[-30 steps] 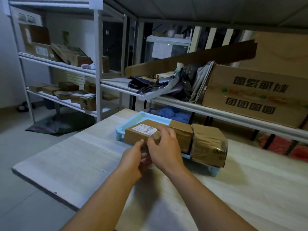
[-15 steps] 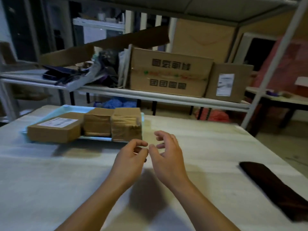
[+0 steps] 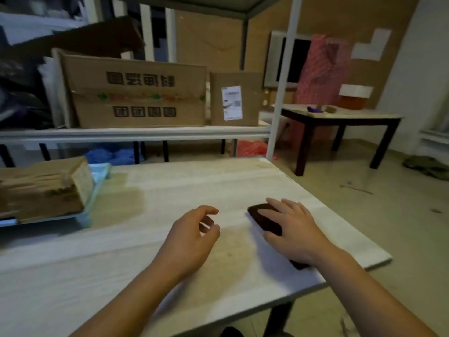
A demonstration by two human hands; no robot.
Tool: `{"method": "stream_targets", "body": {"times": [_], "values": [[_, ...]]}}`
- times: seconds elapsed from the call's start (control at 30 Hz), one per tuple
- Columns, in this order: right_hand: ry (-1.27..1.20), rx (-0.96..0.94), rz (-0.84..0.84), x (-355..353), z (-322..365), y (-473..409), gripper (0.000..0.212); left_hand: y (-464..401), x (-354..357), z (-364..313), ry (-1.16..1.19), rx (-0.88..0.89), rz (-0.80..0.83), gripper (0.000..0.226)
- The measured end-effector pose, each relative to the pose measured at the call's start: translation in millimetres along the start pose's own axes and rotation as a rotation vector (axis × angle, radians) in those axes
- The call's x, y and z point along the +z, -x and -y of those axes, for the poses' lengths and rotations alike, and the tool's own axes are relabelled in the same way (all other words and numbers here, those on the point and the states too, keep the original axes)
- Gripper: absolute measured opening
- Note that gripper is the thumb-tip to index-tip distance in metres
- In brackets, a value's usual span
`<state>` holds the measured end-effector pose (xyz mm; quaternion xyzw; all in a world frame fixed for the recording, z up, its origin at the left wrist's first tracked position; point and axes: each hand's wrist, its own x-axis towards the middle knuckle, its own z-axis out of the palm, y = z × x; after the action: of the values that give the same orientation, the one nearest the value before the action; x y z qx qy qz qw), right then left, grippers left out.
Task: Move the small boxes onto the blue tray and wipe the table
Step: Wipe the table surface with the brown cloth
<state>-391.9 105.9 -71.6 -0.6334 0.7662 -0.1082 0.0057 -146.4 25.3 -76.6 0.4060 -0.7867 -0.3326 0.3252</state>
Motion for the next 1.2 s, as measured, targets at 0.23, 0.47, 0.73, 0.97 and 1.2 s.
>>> {"method": "stream_targets", "body": {"times": [0.23, 0.47, 0.73, 0.97, 1.2], "values": [[-0.122, 0.081, 0.104, 30, -19, -3, 0.071, -5, 30, 7, -0.278, 0.148, 0.142, 0.047], [-0.181, 0.165, 0.073, 44, 13, -21, 0.069, 4, -4, 39, -0.419, 0.134, 0.098, 0.051], [-0.174, -0.319, 0.15, 67, 137, -21, 0.062, 1, -51, 57, -0.556, 0.067, -0.015, 0.05], [-0.052, -0.066, 0.043, 63, 76, -52, 0.065, -7, -77, 74, -0.604, 0.034, 0.05, 0.058], [-0.139, 0.117, 0.014, 66, 94, -114, 0.062, -4, -81, 95, -0.477, 0.023, -0.051, 0.053]]}}
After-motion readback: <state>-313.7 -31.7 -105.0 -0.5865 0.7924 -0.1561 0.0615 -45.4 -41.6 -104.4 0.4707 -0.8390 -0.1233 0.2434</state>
